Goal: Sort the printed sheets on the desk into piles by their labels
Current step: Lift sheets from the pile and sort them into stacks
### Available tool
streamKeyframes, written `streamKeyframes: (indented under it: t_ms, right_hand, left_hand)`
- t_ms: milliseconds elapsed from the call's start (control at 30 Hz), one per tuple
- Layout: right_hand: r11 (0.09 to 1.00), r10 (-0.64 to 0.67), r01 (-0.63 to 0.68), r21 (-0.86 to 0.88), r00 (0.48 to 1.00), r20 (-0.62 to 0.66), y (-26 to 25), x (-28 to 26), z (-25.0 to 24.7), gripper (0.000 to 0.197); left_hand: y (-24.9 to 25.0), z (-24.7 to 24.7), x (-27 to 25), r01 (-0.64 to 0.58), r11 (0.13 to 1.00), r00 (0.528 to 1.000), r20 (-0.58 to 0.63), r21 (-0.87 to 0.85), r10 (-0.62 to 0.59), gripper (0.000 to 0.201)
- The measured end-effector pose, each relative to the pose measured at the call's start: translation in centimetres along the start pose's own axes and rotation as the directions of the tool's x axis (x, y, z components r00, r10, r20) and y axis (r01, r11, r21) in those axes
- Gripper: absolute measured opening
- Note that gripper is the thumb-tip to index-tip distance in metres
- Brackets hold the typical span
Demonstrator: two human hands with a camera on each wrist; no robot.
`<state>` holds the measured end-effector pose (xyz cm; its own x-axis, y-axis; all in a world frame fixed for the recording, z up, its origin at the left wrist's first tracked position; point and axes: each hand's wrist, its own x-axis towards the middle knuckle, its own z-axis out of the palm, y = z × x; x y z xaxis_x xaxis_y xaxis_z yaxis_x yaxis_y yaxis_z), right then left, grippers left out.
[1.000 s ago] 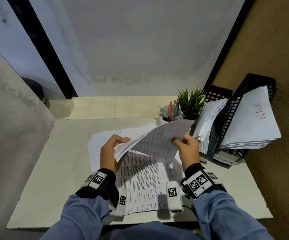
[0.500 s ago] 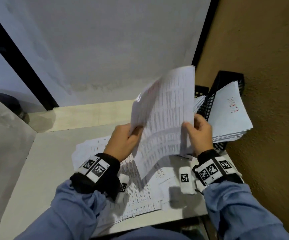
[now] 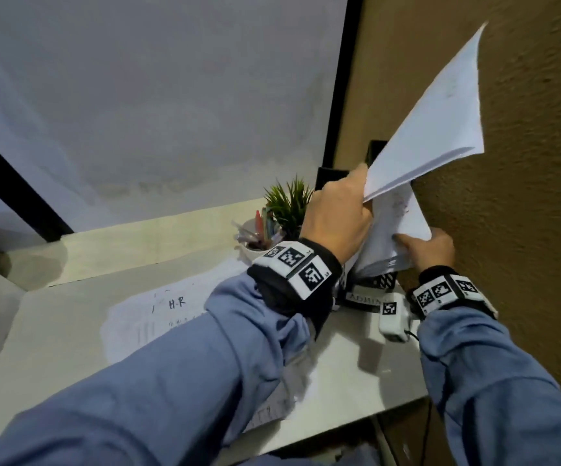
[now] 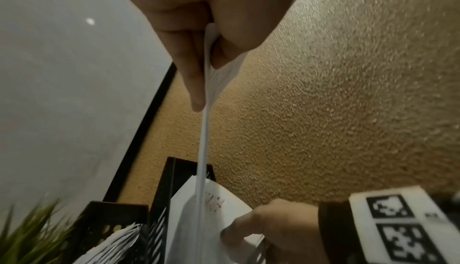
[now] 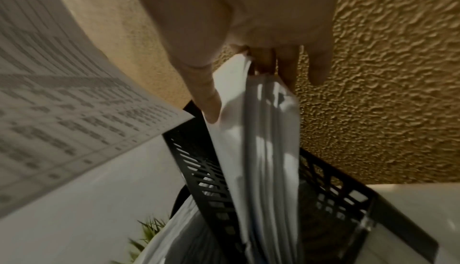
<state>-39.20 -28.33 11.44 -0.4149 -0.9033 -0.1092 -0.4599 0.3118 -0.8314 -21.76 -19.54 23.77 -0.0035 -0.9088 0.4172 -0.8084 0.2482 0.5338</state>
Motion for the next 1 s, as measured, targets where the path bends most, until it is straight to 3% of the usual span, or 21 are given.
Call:
streamKeyframes:
  t_ms: [100,267,433,567,700,767,833,900,1000]
  right_hand:
    - [0.999,-0.007,0.004,0.044,0.998,0.069,0.2,0.1,0.0,0.040]
    - [0.979,-0.188,0.180,0.097,0.979,0.082,-0.2,0.0,0.0,0.026]
    - [0.903,-0.369,0.342,0.260,0.927,0.060,-1.6,-0.9,-1.1,0.022]
    - [0.844,-0.480,0.452,0.287,0.877,0.029,-4.0,-2.1,-2.2,0.007]
    - [0.870,-0.478,0.478,0.120,0.878,-0.027,-5.9,-2.8,-2.6,0.030]
    - [0.901,-0.434,0.434,-0.011,0.901,0.028,-5.8,-3.2,-2.1,0.057]
    - [0.922,-0.356,0.371,-0.112,0.924,0.139,-5.0,-3.5,-1.0,0.071]
    - [0.928,-0.299,0.333,-0.167,0.933,0.202,-4.0,-3.7,0.1,0.070]
    - [0.923,-0.314,0.343,-0.171,0.933,0.177,-3.6,-3.9,0.3,0.065]
  left_hand:
    - [1.1,2.5,0.8,0.025,0.998,0.997,0.073,0.050,-0.029,0.053]
    - [0.8,7.3,1.7,0.093,0.990,0.979,0.173,0.102,-0.110,0.053]
    - [-0.9,9.8,1.6,0.209,0.978,0.964,0.166,0.009,-0.207,0.044]
    - [-1.9,10.6,1.3,0.227,0.969,0.952,0.232,-0.095,-0.200,0.061]
    - [-2.3,11.7,1.1,0.214,0.973,0.918,0.359,-0.086,-0.170,0.057]
    - [-2.7,12.4,1.0,0.222,0.974,0.897,0.400,-0.040,-0.188,0.046]
    - [-3.2,13.0,0.8,0.251,0.968,0.876,0.424,0.010,-0.232,0.036]
    - [-3.6,13.5,0.4,0.279,0.959,0.859,0.436,0.041,-0.269,0.033]
    - [-4.2,13.5,0.1,0.281,0.960,0.852,0.454,0.023,-0.260,0.038]
